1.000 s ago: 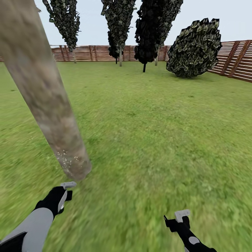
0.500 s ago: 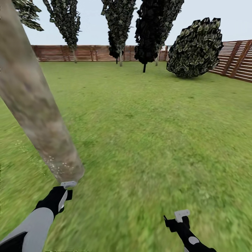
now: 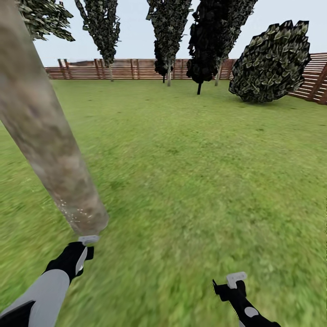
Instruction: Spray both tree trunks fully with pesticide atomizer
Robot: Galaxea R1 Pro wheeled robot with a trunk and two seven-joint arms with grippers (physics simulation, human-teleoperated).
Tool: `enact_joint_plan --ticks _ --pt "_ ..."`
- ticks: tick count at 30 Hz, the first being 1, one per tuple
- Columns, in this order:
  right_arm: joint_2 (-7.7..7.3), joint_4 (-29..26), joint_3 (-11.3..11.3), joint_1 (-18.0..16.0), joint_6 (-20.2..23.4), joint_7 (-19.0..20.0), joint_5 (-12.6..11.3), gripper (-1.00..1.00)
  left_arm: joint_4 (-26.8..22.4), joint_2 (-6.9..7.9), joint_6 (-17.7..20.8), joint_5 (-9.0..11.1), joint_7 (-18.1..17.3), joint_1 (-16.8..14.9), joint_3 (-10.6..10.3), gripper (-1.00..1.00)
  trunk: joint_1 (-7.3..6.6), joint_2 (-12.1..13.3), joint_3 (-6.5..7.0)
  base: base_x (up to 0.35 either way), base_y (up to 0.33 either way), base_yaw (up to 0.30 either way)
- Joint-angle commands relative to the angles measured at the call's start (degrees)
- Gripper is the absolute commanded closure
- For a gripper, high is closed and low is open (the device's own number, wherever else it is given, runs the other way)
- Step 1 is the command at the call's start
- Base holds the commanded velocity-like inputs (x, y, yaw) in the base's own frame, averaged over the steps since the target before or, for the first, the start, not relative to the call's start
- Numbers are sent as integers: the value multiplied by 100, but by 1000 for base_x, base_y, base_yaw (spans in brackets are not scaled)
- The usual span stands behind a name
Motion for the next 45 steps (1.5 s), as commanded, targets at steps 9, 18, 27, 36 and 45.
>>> enact_joint_plan --ticks 9,18,27,36,45 --pt "1 10 51 -3 -15 -14 -54 -100 -15 11 25 -8 12 -4 25 100 1 -2 -5 120 -267 140" --pt "4 10 55 -3 -15 -14 -54 -100 -17 34 28 -8 13 -1 25 100 1 -2 -5 74 -270 278" --pt "5 10 55 -3 -15 -12 -54 -100 -169 66 32 -8 13 10 11 100 1 -2 -5 244 -180 274" --pt "3 10 54 -3 -15 -14 -54 -100 -228 44 34 -8 13 23 -1 100 1 -2 -5 294 -117 32" --pt "4 10 58 -3 -15 -14 -54 -100 -228 33 32 -6 13 23 0 100 1 -2 -5 115 -240 50"
